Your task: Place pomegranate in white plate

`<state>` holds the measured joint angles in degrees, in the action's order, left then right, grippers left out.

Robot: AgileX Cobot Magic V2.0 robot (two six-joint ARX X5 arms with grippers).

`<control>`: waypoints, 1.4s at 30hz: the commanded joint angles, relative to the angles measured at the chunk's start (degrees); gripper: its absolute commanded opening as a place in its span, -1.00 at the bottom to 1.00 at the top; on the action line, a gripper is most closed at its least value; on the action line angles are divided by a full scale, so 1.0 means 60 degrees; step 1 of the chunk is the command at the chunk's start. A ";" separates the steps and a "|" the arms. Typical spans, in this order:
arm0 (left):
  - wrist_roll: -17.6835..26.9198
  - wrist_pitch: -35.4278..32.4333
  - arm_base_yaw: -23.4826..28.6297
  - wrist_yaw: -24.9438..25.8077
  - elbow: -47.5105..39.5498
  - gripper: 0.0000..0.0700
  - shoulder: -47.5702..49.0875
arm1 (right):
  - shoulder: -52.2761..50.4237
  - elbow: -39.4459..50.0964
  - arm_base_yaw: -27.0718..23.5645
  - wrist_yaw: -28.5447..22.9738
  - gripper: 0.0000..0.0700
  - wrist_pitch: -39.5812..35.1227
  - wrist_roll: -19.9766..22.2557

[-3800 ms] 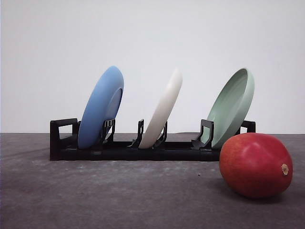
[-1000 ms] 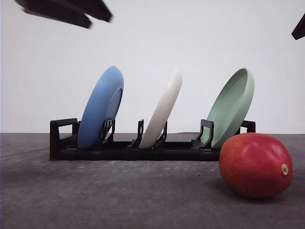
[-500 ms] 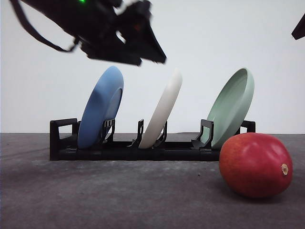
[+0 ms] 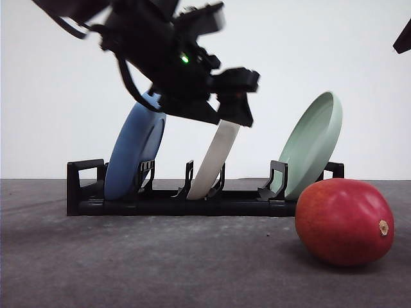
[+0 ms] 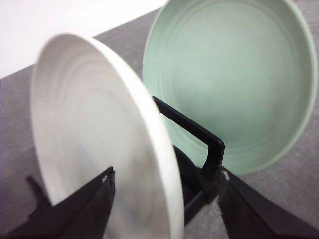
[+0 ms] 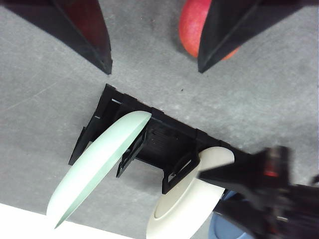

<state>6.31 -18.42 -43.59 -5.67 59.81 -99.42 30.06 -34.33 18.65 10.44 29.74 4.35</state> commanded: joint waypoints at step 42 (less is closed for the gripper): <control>-0.2499 0.0138 -0.0181 -0.0343 0.0416 -0.97 0.0926 | 0.0025 -0.0127 0.0040 -0.0066 -0.01 -0.0091 0.0103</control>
<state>-7.88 -16.78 -44.12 -7.68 60.82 -94.29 30.06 -34.33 18.65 10.26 29.74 4.67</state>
